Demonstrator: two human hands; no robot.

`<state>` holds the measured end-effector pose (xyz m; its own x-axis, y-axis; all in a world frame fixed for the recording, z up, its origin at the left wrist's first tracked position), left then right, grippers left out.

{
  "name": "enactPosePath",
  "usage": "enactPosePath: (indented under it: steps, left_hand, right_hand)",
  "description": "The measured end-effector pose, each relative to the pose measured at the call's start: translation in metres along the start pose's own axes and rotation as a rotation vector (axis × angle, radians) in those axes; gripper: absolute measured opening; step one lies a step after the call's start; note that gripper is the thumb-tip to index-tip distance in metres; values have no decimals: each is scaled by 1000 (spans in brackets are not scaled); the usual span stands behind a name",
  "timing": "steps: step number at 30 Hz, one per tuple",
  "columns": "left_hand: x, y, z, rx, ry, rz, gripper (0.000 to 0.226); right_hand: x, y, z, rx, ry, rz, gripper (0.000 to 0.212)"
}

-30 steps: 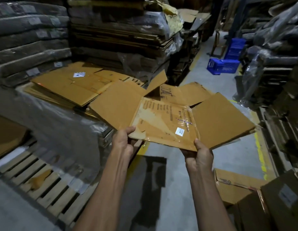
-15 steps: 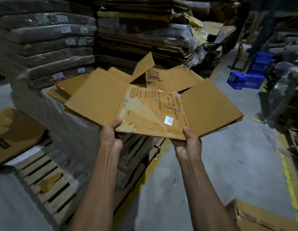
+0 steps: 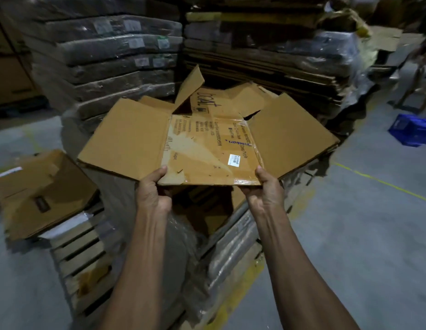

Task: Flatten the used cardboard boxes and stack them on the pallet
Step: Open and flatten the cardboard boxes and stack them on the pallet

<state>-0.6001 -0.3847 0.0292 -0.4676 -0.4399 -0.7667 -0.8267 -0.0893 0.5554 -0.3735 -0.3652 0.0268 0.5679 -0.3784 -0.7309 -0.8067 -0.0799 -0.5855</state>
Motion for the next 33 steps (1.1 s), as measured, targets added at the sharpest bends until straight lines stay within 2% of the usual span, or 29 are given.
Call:
enactPosePath:
  steps: [6,12,14,18,20,25,28,31,33]
  left_hand:
    - [-22,1,65,-66,41,-95,39]
    - [-52,-54,132,-167,151,-200,30]
    - [-54,-94,159,-130,250,-188,27]
    - [-57,-182,191,59,529,-203,36]
    - [-58,-208,193,124,582,-208,38]
    - [-58,-234,207,153,615,-153,14]
    - [-63,-243,217,156,623,-172,10]
    - [-63,-252,226,138,607,-214,22]
    - [-63,-255,229,137,594,-207,30]
  right_hand:
    - [-46,2,81,-89,-79,-22,13]
    - [-53,-8,203,-206,-76,-97,22]
    - [-48,-9,248,-250,-23,-151,27]
    - [-23,-23,327,-368,164,-473,43]
    - [-11,-25,352,-425,87,-634,38]
    - [3,-25,393,-445,168,-767,44]
    - [4,-30,405,-478,137,-849,35]
    - [0,-37,415,-459,122,-909,39]
    - [-4,-37,419,-478,110,-827,46]
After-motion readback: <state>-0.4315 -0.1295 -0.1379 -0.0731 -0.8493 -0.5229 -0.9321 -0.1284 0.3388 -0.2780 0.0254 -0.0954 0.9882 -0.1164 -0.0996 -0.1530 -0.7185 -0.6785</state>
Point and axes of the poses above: each hand's wrist, its own z-axis towards the middle knuckle, its own x-axis out of the back of the hand, y = z × x, the point moved 3 cm from there along z, towards the middle knuckle, and after that the axes turned 1 degree about -x, right-handed, at the moved point
